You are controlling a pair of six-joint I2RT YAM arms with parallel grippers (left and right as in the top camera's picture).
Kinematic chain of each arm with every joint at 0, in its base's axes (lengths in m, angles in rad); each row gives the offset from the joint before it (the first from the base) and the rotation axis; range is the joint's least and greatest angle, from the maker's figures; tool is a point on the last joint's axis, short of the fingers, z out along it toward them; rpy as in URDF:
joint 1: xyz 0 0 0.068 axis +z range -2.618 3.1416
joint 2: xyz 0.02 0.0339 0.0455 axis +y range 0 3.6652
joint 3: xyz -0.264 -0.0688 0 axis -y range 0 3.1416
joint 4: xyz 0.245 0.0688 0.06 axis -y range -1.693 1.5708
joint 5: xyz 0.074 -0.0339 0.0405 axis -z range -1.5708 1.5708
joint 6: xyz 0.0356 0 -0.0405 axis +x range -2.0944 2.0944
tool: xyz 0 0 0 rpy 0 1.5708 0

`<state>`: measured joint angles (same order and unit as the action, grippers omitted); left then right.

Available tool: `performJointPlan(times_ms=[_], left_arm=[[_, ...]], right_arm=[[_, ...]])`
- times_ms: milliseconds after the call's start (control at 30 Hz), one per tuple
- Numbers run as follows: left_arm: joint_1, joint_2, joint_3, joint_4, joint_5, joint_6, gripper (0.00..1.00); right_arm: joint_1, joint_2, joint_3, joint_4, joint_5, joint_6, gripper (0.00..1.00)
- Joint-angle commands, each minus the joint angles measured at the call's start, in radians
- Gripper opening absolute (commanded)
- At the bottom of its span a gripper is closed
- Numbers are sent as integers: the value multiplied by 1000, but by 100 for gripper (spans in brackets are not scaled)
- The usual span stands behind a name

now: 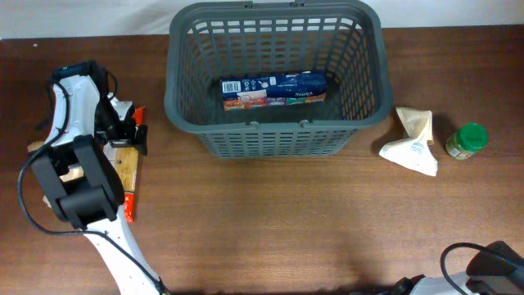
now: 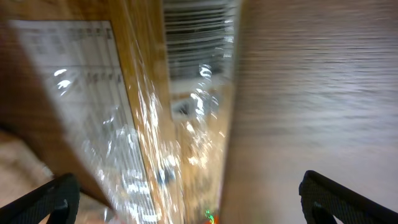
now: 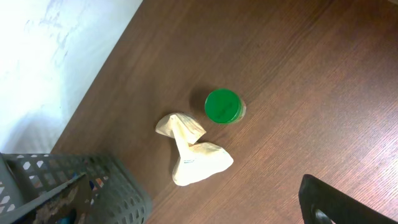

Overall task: Pack container
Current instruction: 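Return the left gripper to the orange pasta bag and grasp it, then carry the orange pasta bag into the basket and release it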

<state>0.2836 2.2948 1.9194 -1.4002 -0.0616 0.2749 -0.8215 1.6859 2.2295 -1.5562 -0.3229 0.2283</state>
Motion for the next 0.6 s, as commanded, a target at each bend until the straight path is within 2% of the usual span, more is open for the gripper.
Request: performJointPlan(times_ms=[0, 167, 200, 233, 267, 300, 467, 567], left_arm=[[55, 76, -7, 26, -13, 21, 99], [98, 129, -7, 32, -4, -1, 100], [102, 140, -7, 32, 19, 0, 93], [102, 144, -7, 31, 39, 0, 75], [101, 145, -7, 26, 54, 0, 29], [98, 145, -7, 16, 71, -1, 2], [86, 143, 5, -88, 97, -1, 2], [81, 139, 85, -174, 131, 0, 2]], right_arm=[[-5, 3, 3, 0, -2, -2, 99], [-5, 3, 3, 0, -2, -2, 99], [-5, 3, 3, 0, -2, -2, 99], [-5, 3, 3, 0, -2, -2, 99], [-5, 3, 3, 0, -2, -2, 99], [-5, 3, 3, 0, -2, -2, 99], [-5, 3, 3, 0, -2, -2, 99], [-5, 3, 3, 0, -2, -2, 99]])
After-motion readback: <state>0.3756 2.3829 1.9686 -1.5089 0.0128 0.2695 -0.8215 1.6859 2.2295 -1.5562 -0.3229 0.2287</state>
